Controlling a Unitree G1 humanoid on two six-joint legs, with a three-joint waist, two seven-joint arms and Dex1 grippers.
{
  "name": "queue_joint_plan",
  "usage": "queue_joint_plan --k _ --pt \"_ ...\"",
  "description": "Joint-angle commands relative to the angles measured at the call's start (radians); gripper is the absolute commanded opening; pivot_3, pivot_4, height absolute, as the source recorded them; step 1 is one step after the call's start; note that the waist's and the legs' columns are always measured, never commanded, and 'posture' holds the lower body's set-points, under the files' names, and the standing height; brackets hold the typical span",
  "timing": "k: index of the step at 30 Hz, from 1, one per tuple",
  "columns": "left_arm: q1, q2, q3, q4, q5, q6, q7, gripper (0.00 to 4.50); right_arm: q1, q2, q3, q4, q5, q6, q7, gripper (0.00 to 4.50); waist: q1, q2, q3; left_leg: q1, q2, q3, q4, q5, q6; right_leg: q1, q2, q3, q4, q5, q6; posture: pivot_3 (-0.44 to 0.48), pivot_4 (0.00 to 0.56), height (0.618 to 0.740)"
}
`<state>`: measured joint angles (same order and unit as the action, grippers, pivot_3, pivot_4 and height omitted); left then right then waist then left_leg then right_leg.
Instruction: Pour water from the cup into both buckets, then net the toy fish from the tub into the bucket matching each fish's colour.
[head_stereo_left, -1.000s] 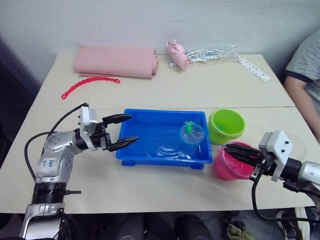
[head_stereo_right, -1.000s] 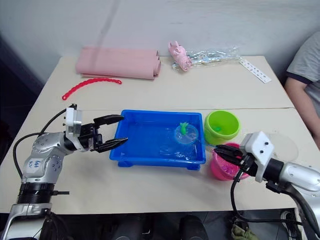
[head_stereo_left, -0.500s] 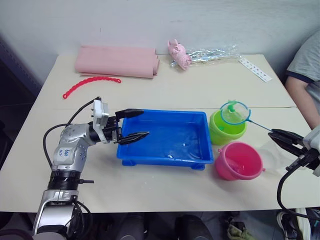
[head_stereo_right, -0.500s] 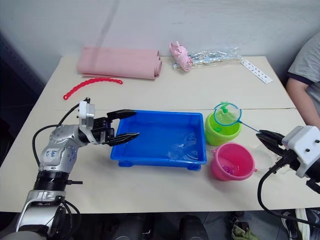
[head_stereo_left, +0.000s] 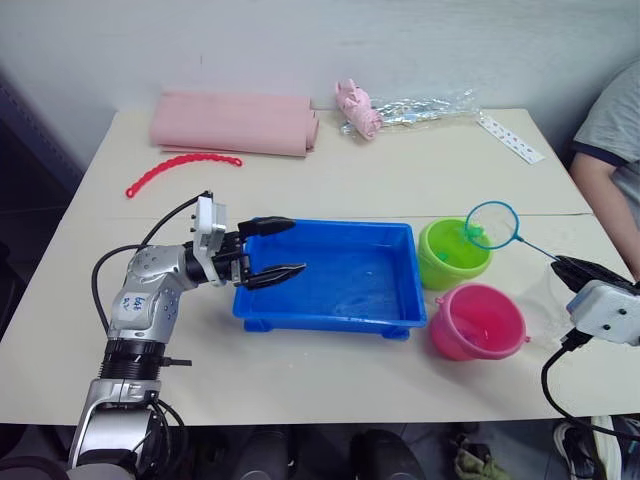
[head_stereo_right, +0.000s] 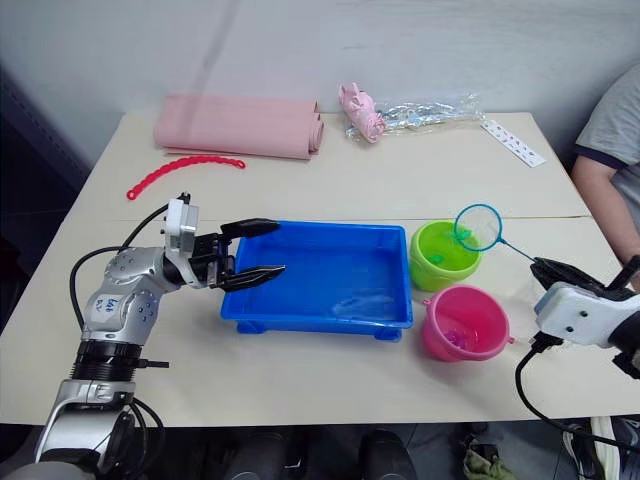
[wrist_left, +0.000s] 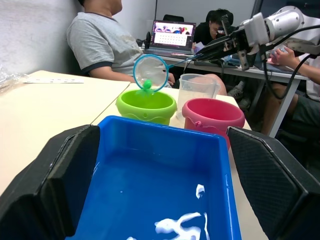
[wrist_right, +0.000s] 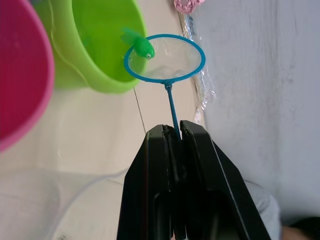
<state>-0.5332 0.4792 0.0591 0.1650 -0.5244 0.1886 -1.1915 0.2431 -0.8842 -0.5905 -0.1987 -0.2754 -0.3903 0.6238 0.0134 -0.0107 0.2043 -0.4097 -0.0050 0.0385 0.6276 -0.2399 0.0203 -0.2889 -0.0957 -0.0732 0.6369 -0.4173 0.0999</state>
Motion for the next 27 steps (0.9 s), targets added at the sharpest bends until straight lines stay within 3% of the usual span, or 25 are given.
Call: queue_joint_plan --k 1,13,17,19,23,27 --pt "0.0 -0.001 0.004 -0.038 -0.011 0.005 0.001 4.44 0.003 -0.047 -0.019 -0.004 -0.131 -0.123 -0.1 0.0 0.001 0.0 0.0 0.0 0.0 0.0 0.0 0.0 0.0 0.0 0.0 0.0 0.0 0.0 0.0 0.0 0.15 0.74" --pt "0.001 -0.02 0.005 -0.03 -0.012 0.004 -0.001 4.44 0.006 -0.143 -0.061 0.041 -0.437 -0.342 -0.369 0.0 0.0 0.0 0.0 0.0 0.0 0.0 0.0 0.0 -0.001 0.0 0.0 0.001 0.0 0.0 0.0 0.0 0.15 0.74" --pt "0.0 -0.021 0.004 -0.02 -0.006 -0.005 -0.008 4.44 0.007 -0.143 -0.068 0.05 -0.483 -0.357 -0.443 0.0 -0.001 0.0 0.0 0.0 0.0 0.0 0.0 0.0 -0.001 0.0 0.0 0.001 0.0 0.0 0.0 0.0 0.15 0.74" --pt "-0.003 -0.023 0.006 -0.017 -0.006 -0.007 -0.007 4.44 0.003 -0.129 -0.064 0.076 -0.423 -0.333 -0.439 0.0 -0.001 0.0 0.0 0.0 0.0 0.0 0.0 0.0 -0.001 0.0 0.0 0.001 0.0 0.0 0.0 0.0 0.15 0.74" --pt "-0.002 -0.004 0.028 -0.015 -0.024 0.004 -0.022 4.44 0.017 -0.063 0.047 0.007 0.239 -0.103 -0.174 0.0 -0.002 0.0 0.0 0.0 0.001 0.0 0.0 0.001 -0.001 0.001 0.001 0.0 0.0 0.0 0.0 0.0 0.15 0.74" --pt "0.015 0.058 0.06 -0.05 -0.104 0.108 -0.081 4.44 0.009 -0.044 0.068 -0.145 0.692 0.176 -0.011 0.0 -0.014 0.0 0.0 0.001 0.001 0.0 0.0 0.001 0.0 0.001 0.001 0.0 0.002 0.0 0.0 0.0 0.15 0.74"
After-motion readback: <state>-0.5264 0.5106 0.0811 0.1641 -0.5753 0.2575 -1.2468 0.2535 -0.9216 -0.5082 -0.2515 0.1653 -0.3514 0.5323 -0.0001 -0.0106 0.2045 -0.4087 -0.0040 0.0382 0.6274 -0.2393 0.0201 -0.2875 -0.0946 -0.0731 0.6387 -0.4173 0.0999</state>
